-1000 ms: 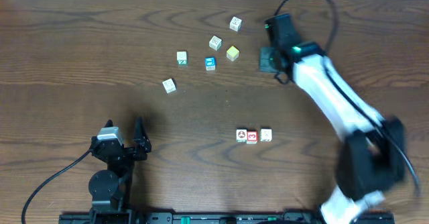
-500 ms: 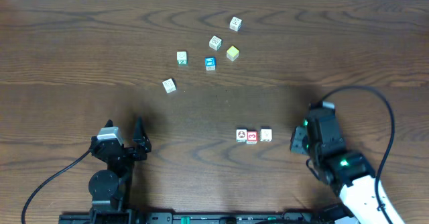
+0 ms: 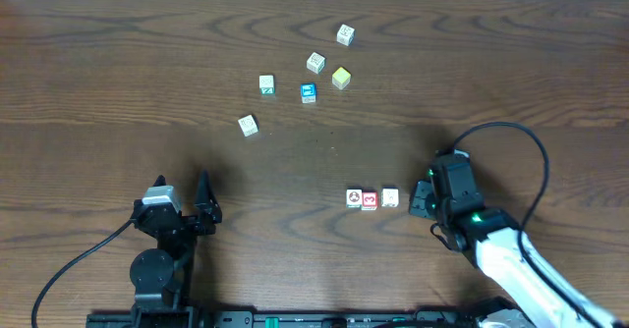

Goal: Lift 5 blocks
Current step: 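Grasp the animal-picture block and carry it toward the row, then lower the animal block at the right end of the row and release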

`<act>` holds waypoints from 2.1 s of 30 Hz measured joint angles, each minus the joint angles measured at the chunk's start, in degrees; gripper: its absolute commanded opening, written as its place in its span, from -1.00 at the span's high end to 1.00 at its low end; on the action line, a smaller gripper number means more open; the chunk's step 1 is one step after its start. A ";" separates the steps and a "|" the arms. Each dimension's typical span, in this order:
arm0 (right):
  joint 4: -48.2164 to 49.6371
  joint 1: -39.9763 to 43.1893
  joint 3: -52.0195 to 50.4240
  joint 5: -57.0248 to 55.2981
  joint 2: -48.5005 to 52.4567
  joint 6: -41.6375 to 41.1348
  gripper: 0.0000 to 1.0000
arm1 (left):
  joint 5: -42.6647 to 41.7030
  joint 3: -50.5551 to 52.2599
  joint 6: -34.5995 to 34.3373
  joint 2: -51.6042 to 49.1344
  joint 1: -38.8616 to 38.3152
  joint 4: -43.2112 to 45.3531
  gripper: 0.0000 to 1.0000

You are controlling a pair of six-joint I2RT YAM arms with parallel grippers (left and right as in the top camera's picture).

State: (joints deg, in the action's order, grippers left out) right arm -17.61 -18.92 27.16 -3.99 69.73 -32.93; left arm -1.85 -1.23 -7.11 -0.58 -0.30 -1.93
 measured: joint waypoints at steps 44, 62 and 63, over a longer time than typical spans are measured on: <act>0.59 -3.93 0.48 8.13 3.85 1.81 0.20 | 0.02 0.00 -0.02 0.00 0.00 0.00 -0.54; -5.46 -3.93 7.17 3.28 3.96 1.79 0.17 | 0.02 0.00 -0.02 0.00 0.00 0.00 -0.54; -5.92 -3.93 7.61 3.04 3.96 1.77 0.30 | 0.02 0.00 -0.02 0.00 0.00 0.00 -0.54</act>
State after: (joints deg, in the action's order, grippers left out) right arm -23.53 -22.85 34.76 -0.95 73.69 -31.16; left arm -1.83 -1.23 -7.14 -0.58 -0.30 -1.93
